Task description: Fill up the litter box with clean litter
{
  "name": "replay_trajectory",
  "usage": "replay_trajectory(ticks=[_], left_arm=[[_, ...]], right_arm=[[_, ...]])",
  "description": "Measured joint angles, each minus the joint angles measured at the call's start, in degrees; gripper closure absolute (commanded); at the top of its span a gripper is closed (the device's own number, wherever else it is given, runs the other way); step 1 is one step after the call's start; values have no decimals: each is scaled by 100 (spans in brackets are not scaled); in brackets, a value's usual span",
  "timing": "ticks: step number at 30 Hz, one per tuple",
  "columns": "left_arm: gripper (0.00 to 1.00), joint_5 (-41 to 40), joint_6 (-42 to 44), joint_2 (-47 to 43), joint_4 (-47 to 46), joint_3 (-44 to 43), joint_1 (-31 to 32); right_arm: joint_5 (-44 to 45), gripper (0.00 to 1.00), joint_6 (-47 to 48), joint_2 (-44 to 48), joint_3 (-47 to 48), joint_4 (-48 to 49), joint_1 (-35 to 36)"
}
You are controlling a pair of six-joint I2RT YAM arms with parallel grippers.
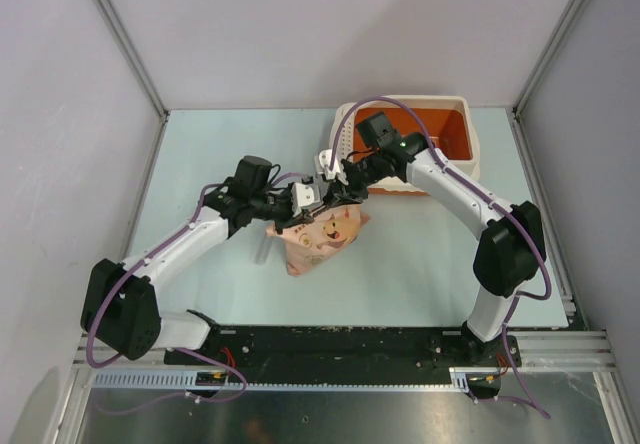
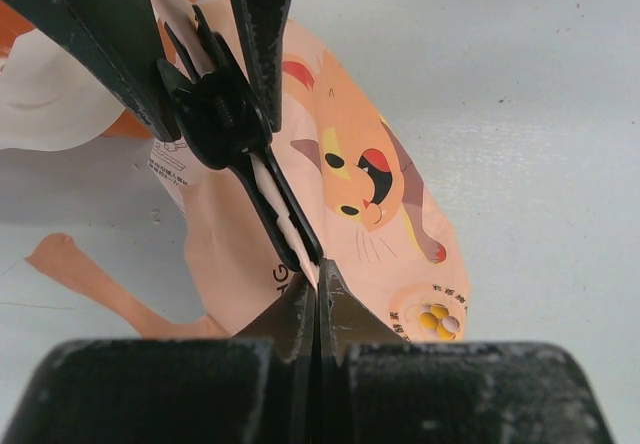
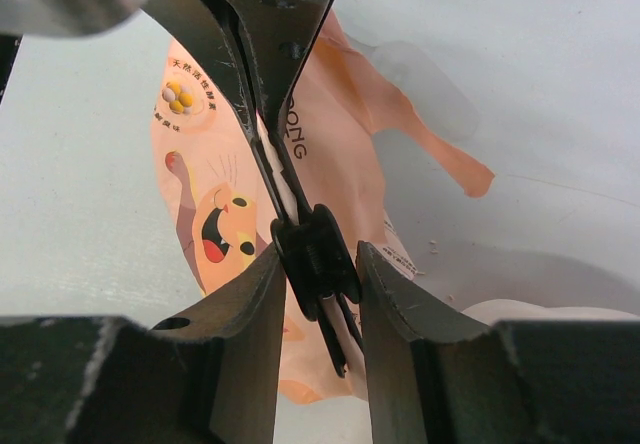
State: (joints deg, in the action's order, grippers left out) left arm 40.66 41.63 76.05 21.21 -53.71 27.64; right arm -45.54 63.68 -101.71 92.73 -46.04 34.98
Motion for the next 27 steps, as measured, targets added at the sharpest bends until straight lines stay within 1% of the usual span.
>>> replay_trajectory(ticks=[1, 2, 4, 5, 6, 8, 15, 16, 17, 18, 19, 21, 22, 23, 24, 27], left_arm=[[97, 0, 0, 0, 0, 0, 0], [85, 2, 0, 0, 0, 0, 0], [73, 4, 9, 0, -2, 0, 0], [63, 13, 7, 0, -7, 0, 0], [60, 15, -2, 0, -9, -2, 0], [59, 26, -4, 0, -15, -2, 0], [62, 153, -61, 7, -142, -20, 9], [70, 157, -81, 9, -146, -28, 9], [75, 162, -114, 9, -157, -31, 9], [79, 164, -131, 9, -170, -35, 9], [87, 162, -160, 9, -195, -42, 9], [93, 175, -212, 11, -205, -42, 9], [97, 190, -240, 11, -195, -42, 9], [99, 201, -264, 13, -190, -42, 9], [100, 203, -293, 13, -186, -42, 9], [100, 203, -345, 13, -188, -42, 9]], right_arm=[[0, 100, 0, 0, 0, -2, 0], [0, 100, 2, 0, 11, -13, 0], [15, 100, 0, 0, 44, -59, 2], [22, 100, 0, 0, 52, -76, 0], [26, 100, -2, 0, 59, -83, -4], [22, 100, -50, 0, 59, -76, -20], [22, 100, -214, 70, -70, 76, -20], [22, 100, -247, 81, -85, 83, -22], [24, 98, -271, 94, -98, 94, -24], [22, 93, -297, 109, -105, 90, -24], [24, 86, -321, 127, -122, 81, -26], [28, 78, -317, 170, -173, 63, -26], [37, 67, -308, 190, -199, 57, -26], [44, 62, -299, 197, -208, 50, -26], [46, 52, -297, 199, -210, 48, -26], [35, 46, -328, 201, -216, 63, -11]])
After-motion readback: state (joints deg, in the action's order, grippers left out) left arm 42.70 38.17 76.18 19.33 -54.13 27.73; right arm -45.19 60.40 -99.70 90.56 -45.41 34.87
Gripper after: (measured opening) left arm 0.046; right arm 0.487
